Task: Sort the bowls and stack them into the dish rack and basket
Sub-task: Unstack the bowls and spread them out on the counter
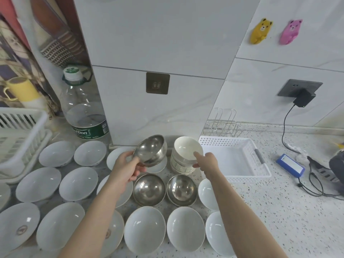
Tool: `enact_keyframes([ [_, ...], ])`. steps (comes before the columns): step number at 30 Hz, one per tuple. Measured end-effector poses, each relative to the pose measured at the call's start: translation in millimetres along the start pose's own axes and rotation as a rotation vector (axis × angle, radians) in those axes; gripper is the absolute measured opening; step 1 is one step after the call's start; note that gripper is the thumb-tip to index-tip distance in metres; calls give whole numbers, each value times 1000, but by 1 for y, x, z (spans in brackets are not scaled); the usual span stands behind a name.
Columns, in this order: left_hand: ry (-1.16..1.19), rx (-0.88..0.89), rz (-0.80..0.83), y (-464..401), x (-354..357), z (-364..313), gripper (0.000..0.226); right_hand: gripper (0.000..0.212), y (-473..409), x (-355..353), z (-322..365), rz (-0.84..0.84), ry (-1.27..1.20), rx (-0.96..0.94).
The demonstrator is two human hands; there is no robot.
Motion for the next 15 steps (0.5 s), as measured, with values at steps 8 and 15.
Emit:
enact_keyframes([
  [8,-37,-26,3,3,-26,23,26,28,-5,7,15,-17,198,16],
  [15,-35,-48,26,6,-29,32,28,36,-6,7,20,53,101,45],
])
Point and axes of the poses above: each hand's wrist, its own y-axis away from the middle knuckle, its own x-axis out of the palm, z = x × y, the point moved 10 cm from there along -y, towards the middle knuckle, and after that the axes turned 7 degrees about -y, right-handed, at the moved point
